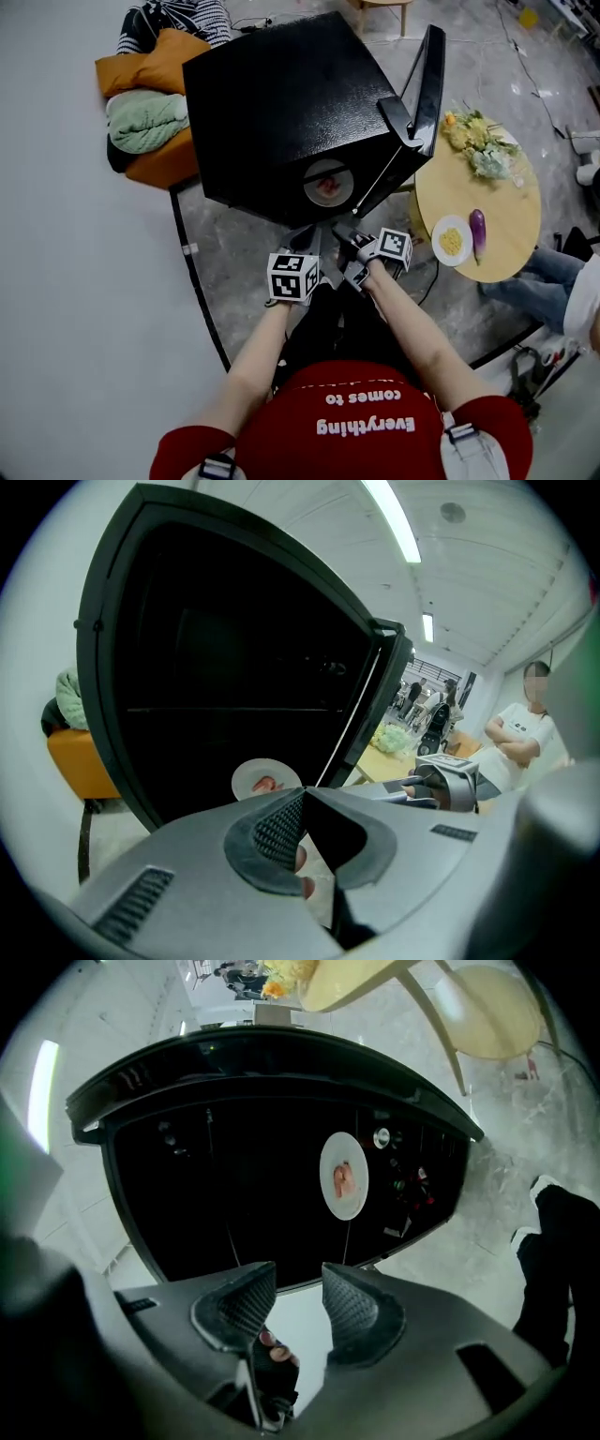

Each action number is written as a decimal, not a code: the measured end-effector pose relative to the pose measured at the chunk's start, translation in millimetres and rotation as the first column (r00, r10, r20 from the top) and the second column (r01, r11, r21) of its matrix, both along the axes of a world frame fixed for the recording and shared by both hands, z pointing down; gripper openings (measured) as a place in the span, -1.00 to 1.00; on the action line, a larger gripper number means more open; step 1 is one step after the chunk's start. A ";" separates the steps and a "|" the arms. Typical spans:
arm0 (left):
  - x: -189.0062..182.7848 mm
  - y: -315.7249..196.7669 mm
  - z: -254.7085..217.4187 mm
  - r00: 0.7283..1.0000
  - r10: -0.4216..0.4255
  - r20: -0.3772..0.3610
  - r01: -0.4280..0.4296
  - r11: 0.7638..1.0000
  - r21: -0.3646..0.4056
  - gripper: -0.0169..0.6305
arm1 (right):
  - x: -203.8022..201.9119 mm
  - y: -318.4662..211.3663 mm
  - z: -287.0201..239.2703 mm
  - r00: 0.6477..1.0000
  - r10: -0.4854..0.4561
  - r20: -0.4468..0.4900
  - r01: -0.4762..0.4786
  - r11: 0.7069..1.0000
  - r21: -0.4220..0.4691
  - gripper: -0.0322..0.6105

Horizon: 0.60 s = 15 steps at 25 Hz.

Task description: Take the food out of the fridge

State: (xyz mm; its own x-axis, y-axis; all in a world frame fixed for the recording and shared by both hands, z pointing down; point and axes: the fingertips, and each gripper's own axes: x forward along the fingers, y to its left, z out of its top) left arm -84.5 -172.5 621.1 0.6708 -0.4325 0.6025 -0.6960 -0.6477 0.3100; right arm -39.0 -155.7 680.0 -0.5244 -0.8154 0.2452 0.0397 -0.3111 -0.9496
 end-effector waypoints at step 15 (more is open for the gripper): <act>-29.8 5.9 123.6 0.989 -0.133 0.060 0.142 0.972 -0.186 -0.93 | 38.5 -55.7 95.8 0.975 0.070 -0.211 -0.079 0.996 -0.031 -0.42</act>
